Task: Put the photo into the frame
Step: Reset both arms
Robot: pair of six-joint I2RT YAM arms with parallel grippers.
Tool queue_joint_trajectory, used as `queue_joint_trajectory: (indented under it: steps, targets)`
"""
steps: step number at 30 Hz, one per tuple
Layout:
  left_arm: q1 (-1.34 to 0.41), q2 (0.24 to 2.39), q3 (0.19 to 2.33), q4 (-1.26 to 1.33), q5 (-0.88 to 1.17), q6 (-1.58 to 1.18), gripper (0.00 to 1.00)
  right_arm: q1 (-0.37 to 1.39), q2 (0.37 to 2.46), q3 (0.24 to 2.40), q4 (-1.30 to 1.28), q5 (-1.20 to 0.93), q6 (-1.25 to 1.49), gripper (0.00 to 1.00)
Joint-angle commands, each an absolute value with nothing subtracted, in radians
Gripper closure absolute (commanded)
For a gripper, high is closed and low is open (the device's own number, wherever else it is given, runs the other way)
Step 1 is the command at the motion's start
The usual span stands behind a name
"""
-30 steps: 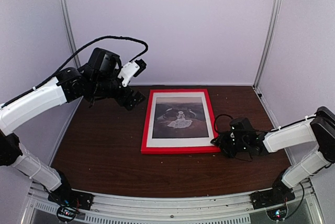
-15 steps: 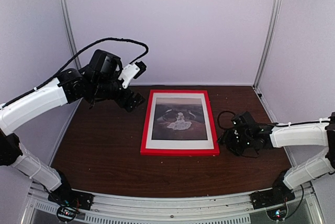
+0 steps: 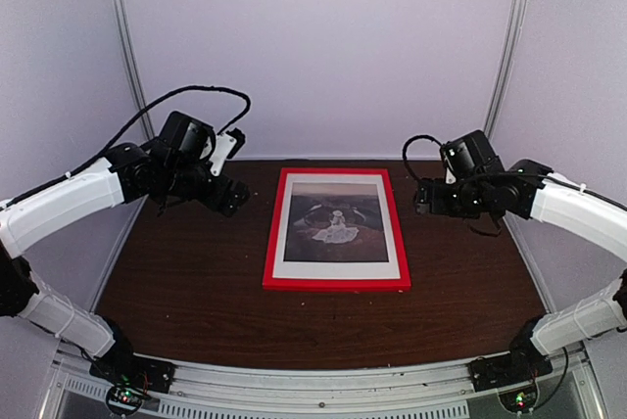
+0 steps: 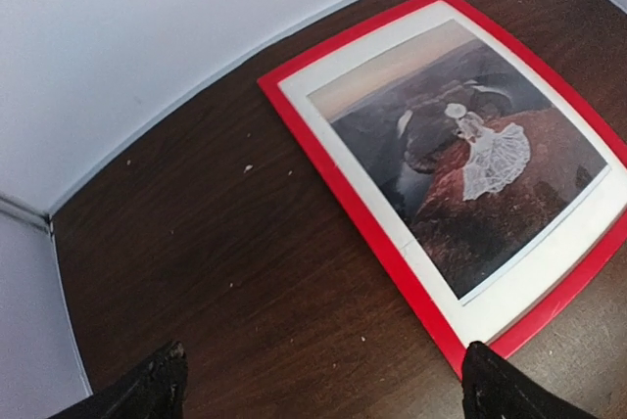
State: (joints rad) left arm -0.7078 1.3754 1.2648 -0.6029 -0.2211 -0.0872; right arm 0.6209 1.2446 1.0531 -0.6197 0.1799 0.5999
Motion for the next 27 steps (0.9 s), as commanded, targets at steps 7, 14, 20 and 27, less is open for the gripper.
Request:
queue_joint_trajectory:
  steps: [7,14,20,27]
  targets:
    - [-0.502,1.194,0.992,-0.406,-0.174,-0.327,0.02,0.601,1.277,1.223,-0.727,0.302,0.223,0.00]
    - [-0.485,1.096,0.874,-0.345,-0.291,-0.351,0.02,0.600,1.283,1.229,-0.677,0.251,0.181,0.00]
    - [-0.485,0.958,0.756,-0.240,-0.324,-0.342,0.02,0.601,1.238,1.143,-0.584,0.237,0.189,0.00]
    - [-0.484,0.943,0.763,-0.319,-0.392,-0.322,0.02,0.600,1.173,1.057,-0.499,0.226,0.197,0.00]
